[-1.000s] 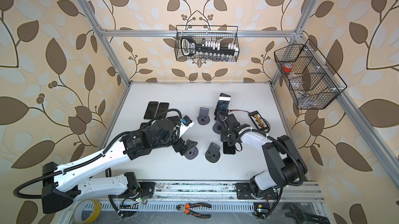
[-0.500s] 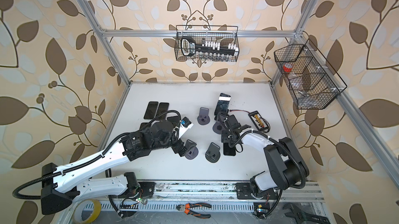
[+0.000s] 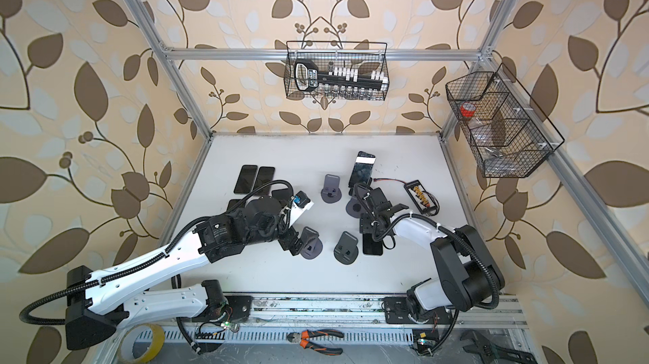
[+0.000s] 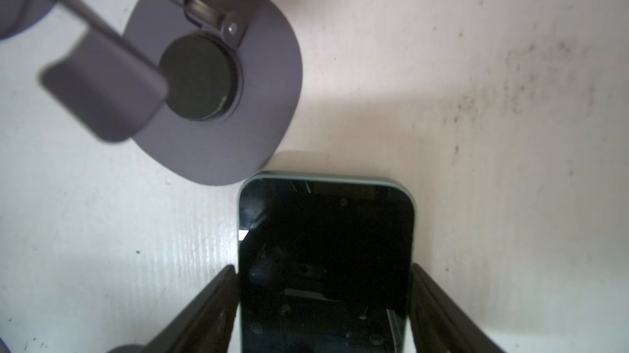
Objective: Remove the phone from the phone stand
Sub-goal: Move the phone to the middle-right of the table.
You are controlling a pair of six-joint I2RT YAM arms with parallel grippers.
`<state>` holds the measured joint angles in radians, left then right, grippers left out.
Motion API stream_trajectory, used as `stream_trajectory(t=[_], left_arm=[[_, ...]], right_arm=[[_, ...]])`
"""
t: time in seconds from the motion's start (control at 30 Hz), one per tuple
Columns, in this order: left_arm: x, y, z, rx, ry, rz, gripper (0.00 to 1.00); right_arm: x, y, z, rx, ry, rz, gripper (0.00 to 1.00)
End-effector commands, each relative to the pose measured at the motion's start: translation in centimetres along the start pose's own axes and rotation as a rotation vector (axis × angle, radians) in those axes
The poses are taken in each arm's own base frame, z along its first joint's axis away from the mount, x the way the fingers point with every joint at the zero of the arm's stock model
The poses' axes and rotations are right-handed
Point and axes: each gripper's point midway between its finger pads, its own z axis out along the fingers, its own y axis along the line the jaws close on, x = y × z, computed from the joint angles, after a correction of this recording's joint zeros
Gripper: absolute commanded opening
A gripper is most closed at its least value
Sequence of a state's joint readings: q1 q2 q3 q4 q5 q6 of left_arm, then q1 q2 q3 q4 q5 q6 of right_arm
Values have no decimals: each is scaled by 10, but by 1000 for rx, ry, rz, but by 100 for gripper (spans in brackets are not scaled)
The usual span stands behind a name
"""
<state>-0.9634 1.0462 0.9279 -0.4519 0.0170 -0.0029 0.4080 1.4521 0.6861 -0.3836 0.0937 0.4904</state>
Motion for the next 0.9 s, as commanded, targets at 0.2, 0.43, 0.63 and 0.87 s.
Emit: stream_trajectory(t=[0.2,0.43,0.63,0.87], left_arm=[[-8,-1,-6,-6,-42,7,99],[-8,-1,-4,-4,-30,14,99],[-3,2,-4,-24,-9,24,99],[-4,5,-7,-42,-28,43,99]], right_arm=[[32,-6,2,12,110,7,82],[27,-5,-5,10,91,5,93],[19,-9,-16,33,57,12,97],[9,-15,-38,51,-7,25,99]])
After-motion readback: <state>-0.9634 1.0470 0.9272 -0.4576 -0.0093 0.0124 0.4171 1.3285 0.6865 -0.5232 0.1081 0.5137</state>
